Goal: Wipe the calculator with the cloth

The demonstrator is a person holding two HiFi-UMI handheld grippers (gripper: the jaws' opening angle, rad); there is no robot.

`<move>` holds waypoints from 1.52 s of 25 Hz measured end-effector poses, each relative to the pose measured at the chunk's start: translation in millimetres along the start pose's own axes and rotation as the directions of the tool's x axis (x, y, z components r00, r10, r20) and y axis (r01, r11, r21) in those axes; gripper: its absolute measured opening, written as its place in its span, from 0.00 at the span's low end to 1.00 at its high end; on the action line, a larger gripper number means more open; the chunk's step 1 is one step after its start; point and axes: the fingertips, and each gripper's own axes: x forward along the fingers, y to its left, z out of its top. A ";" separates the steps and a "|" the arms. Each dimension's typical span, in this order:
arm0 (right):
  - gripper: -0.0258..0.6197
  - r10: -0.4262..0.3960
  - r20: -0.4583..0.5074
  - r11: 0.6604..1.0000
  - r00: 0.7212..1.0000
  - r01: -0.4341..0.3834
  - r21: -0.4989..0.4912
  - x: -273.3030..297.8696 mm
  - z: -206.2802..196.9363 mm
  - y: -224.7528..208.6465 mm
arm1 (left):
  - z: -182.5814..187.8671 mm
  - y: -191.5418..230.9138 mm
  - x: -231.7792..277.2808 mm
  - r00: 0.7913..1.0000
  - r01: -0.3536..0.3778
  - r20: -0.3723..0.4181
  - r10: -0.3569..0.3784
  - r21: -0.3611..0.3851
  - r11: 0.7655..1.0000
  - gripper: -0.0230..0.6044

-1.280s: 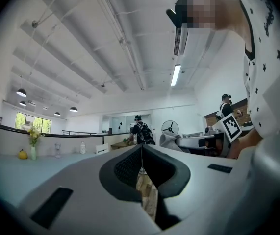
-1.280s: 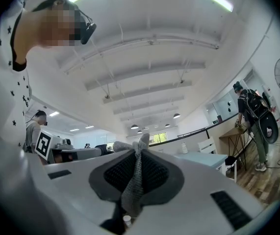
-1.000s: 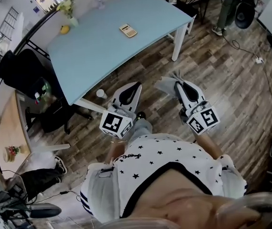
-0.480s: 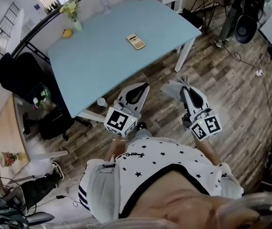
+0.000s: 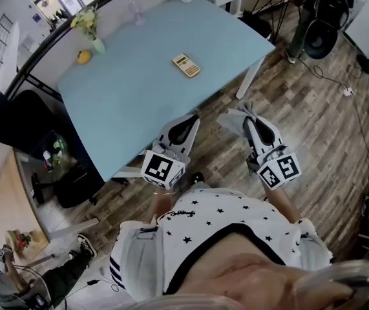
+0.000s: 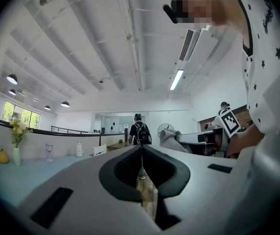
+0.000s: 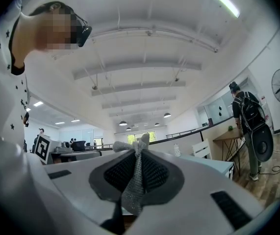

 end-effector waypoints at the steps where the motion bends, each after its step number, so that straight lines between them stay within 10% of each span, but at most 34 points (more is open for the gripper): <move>1: 0.09 -0.003 -0.002 1.000 1.000 0.003 -0.003 5.1 -0.6 0.7 | 0.1 5.6 -0.7 1.000 0.002 0.002 -0.002 -0.001 1.000 0.09; 24: 0.09 0.140 -0.006 0.990 0.990 -0.140 -0.012 125.5 -13.1 3.3 | -14.9 101.7 2.6 0.993 -0.120 0.000 0.121 -0.023 0.992 0.09; 38: 0.09 0.420 -0.053 0.907 0.906 -0.416 0.070 257.8 -29.5 -40.0 | -25.5 188.6 35.9 0.897 -0.441 -0.041 0.440 -0.026 0.897 0.09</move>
